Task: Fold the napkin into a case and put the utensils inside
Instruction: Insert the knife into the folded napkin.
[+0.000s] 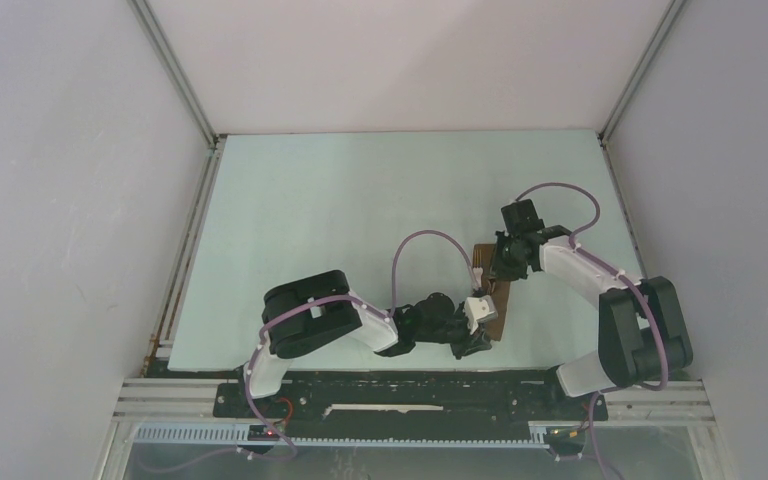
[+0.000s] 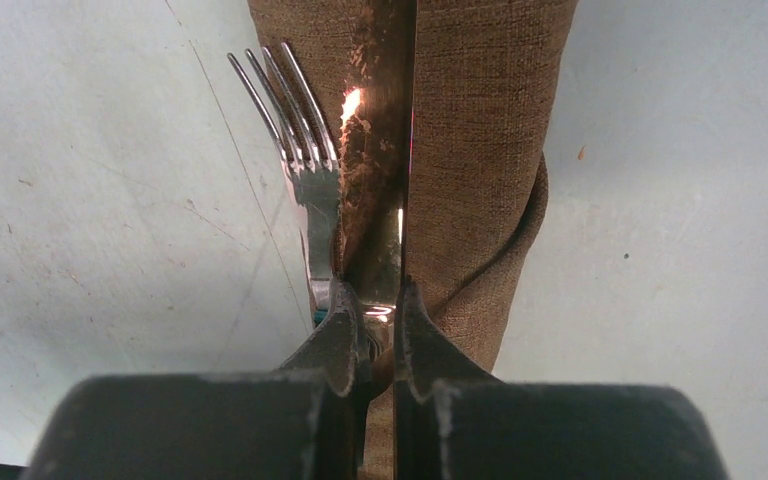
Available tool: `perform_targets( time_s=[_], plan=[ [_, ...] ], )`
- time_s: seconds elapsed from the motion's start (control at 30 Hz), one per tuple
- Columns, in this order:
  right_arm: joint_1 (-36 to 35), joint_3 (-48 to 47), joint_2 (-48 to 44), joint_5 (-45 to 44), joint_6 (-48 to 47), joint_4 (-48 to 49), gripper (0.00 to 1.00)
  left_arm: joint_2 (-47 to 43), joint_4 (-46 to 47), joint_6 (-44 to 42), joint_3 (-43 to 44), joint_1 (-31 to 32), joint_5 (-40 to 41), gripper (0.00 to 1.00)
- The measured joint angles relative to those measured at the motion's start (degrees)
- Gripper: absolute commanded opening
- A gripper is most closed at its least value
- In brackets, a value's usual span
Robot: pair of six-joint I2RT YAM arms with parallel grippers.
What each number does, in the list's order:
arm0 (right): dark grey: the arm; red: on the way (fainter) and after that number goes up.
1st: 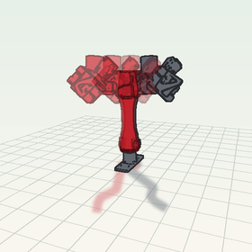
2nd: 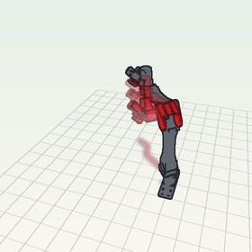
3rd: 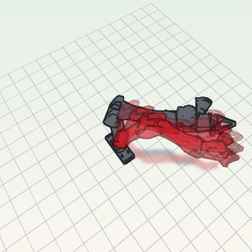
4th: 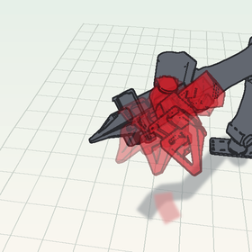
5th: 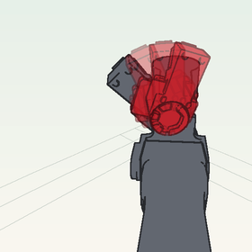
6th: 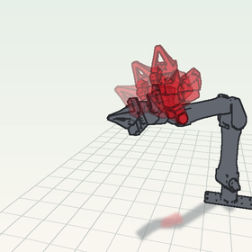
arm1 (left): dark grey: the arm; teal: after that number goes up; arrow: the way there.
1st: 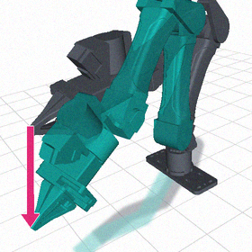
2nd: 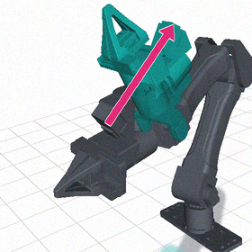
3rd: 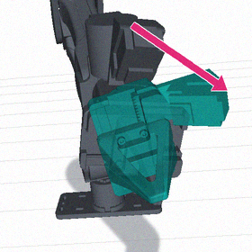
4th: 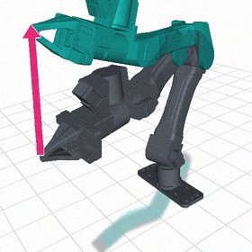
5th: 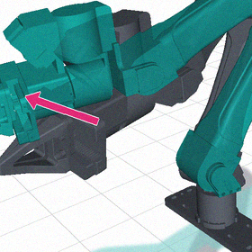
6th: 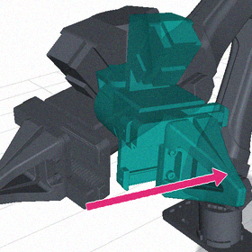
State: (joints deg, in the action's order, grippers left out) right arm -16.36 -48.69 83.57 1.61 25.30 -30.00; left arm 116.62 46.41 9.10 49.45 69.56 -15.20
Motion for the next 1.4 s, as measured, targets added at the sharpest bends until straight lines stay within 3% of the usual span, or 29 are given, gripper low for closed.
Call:
perform_targets(
  time_s=[0.3,0.7,1.17,1.4],
  plan=[
    [-0.11,0.0,0.0,-1.62,1.7,-0.96,0.14,0.0,0.0,0.09,0.0,0.0,-0.04,0.25],
    [-0.37,0.28,0.24,0.11,0.11,-0.94,0.0,0.0,0.0,0.55,-0.02,0.0,-0.52,0.29],
    [1.03,-3.67,1.18,2.08,-1.66,-8.17,0.0,0.0,0.31,1.01,-0.11,0.0,-1.01,0.32],
    [0.81,-3.56,2.56,2.08,-1.81,-7.93,0.25,0.0,1.7,1.16,-0.96,0.0,-1.27,0.4]
  ],
)
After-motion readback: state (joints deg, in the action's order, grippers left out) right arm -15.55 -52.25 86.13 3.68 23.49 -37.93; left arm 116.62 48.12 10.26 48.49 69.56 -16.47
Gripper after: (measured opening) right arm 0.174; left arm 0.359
